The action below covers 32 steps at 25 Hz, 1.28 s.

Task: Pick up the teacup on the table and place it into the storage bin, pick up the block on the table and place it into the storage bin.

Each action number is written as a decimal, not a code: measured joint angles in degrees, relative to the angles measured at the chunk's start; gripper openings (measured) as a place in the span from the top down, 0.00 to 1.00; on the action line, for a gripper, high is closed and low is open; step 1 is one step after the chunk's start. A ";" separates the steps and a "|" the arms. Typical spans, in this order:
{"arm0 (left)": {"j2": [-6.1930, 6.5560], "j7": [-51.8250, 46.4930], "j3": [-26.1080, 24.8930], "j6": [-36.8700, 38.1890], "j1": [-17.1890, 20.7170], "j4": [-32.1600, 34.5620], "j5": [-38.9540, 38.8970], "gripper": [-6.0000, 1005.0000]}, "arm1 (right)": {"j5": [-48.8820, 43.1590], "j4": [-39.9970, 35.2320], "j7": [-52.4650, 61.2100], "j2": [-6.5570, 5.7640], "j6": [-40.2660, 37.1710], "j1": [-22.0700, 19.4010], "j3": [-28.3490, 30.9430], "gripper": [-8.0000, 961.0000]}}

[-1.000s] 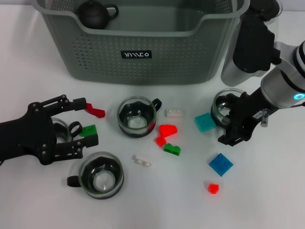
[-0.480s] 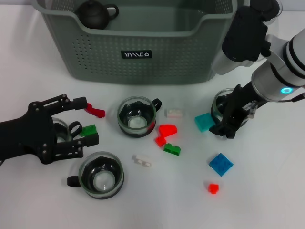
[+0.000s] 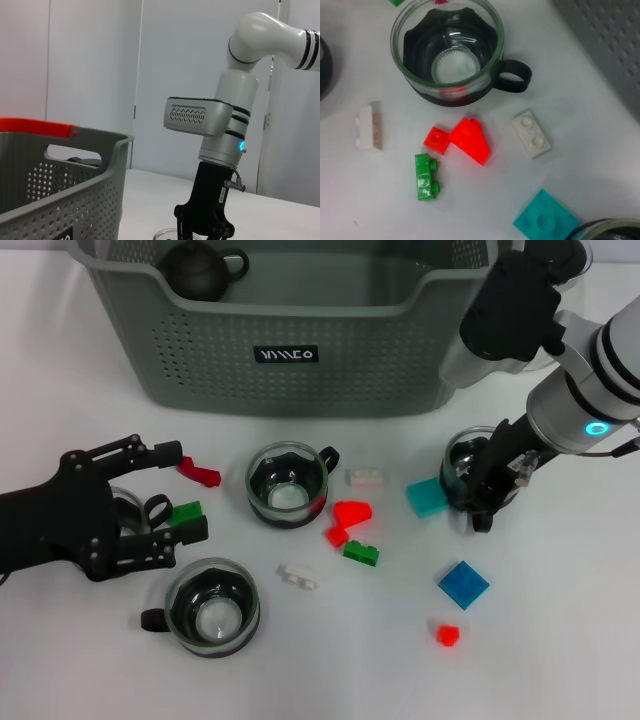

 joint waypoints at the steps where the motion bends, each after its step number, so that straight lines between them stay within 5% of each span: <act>1: 0.00 0.00 -0.04 -0.05 0.00 0.00 0.00 0.16 | -0.04 0.01 0.20 -0.02 -0.09 0.07 -0.01 0.67; 6: 0.00 0.00 -0.20 -0.07 0.05 0.00 0.00 0.16 | -0.04 -0.20 0.52 -0.18 -1.17 0.17 0.44 0.91; 13: 0.00 0.00 -0.32 -0.06 0.09 0.00 0.00 0.16 | 1.85 -4.82 -0.67 -0.29 -5.16 -1.04 5.22 0.93; 23: 0.00 0.05 -0.67 -0.07 0.32 0.00 0.01 0.16 | 27.35 -12.88 -16.02 -0.62 -21.44 -3.99 29.77 0.93; 28: 0.00 0.12 -0.67 -0.33 -0.09 -0.98 -0.06 0.16 | 35.60 -12.90 -16.35 -0.16 -13.42 -4.01 30.33 0.93; 32: 0.01 0.16 -0.64 -0.51 -0.34 -1.31 -0.16 0.16 | 35.24 -12.87 -11.26 -0.18 1.63 -0.62 24.62 0.93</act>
